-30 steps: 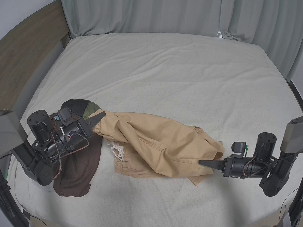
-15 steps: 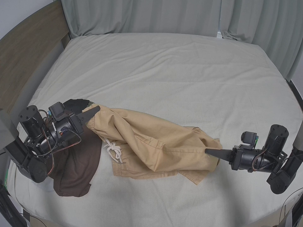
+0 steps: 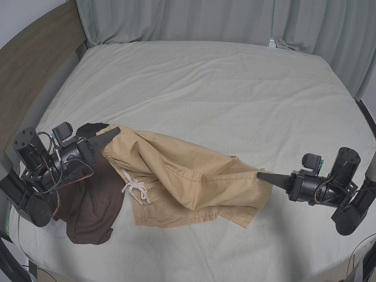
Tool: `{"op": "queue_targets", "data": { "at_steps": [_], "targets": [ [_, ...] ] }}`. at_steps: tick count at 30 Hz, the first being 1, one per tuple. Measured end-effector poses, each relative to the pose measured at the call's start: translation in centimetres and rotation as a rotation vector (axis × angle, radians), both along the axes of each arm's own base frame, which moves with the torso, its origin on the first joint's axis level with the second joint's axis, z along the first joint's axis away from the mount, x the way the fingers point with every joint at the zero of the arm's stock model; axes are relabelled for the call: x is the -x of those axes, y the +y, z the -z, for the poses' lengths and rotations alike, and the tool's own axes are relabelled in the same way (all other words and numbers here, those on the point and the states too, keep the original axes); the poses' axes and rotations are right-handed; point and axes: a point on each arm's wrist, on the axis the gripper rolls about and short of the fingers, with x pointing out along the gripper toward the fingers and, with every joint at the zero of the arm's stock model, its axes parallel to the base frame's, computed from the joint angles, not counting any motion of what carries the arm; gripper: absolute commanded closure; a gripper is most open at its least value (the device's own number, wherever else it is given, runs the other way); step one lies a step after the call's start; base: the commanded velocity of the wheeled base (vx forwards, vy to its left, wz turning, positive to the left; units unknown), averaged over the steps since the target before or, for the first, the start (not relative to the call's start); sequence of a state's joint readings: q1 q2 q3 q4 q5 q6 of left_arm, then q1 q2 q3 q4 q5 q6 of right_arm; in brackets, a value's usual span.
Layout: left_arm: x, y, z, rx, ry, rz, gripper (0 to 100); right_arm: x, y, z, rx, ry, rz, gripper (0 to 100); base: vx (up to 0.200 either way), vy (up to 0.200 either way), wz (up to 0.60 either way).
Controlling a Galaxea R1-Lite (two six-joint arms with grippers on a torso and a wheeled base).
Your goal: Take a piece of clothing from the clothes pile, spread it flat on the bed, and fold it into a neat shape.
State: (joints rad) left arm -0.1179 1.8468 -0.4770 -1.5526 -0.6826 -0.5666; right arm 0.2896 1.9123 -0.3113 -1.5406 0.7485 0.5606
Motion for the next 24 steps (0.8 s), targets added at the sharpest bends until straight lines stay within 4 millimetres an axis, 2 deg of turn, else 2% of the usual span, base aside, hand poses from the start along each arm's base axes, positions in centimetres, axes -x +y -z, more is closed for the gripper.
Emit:
{"op": "queue_targets", "data": {
  "at_steps": [10, 24],
  "targets": [
    [-0.2, 0.8, -0.1, -0.005, -0.009, -0.010, 100, -0.3, -0.1, -0.3, -0.005, -0.014, 0.009, 100, 0.000, 0.000, 0.00],
    [-1.6, 0.7, 1.5, -0.068, -0.024, -0.032, 100, -1.4, -1.4, -1.5, -0.053, -0.024, 0.066, 100, 0.000, 0.000, 0.00]
  ]
}}
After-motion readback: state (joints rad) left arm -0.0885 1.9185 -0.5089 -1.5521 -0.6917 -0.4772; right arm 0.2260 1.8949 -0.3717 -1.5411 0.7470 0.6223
